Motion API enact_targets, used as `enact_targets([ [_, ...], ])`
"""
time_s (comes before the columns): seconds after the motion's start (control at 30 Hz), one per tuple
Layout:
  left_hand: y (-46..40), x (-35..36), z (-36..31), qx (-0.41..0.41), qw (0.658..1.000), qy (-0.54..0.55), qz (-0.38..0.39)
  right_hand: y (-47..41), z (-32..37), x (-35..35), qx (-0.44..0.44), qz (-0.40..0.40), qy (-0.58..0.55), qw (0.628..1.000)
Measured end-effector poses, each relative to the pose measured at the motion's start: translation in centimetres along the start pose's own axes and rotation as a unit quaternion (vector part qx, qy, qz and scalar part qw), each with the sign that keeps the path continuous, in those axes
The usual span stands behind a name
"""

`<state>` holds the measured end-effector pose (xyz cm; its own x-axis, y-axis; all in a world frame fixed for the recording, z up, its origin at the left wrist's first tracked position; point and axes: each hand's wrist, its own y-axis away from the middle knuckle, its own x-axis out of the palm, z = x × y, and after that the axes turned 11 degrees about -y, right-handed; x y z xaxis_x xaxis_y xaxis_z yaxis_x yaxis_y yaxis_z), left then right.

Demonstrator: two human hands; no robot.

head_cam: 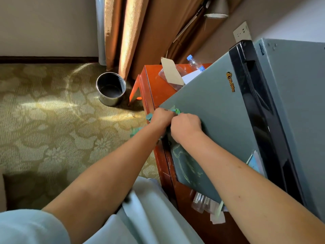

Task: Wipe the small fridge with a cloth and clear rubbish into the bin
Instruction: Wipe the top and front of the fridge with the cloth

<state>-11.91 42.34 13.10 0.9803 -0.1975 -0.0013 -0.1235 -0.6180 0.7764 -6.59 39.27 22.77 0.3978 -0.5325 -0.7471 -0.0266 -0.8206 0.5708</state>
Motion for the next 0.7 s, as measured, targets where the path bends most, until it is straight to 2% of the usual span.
enact_targets([
  [0.23, -0.5, -1.5, -4.0, 0.061, 0.998, 0.008, -0.032, -0.8, -1.3, -2.9, 0.007, -0.091, -0.025, 0.995],
  [0.37, -1.6, -0.6, -1.0, 0.017, 0.999, -0.019, -0.029, -1.0, 0.0, -0.4, 0.017, -0.024, -0.03, 0.999],
  [0.43, -1.3, -0.1, 0.9, -0.002, 1.0, -0.027, -0.004, -0.6, 1.0, 0.8, 0.017, 0.016, -0.011, 1.0],
  [0.5, -0.8, 0.2, 1.2, 0.01, 0.999, -0.033, 0.014, -0.1, 1.3, 1.1, 0.014, 0.022, 0.009, 1.0],
  [0.7, -1.6, -1.4, -2.5, 0.053, 0.998, 0.025, -0.022, -1.4, 0.6, -1.2, 0.019, -0.067, 0.004, 0.998],
])
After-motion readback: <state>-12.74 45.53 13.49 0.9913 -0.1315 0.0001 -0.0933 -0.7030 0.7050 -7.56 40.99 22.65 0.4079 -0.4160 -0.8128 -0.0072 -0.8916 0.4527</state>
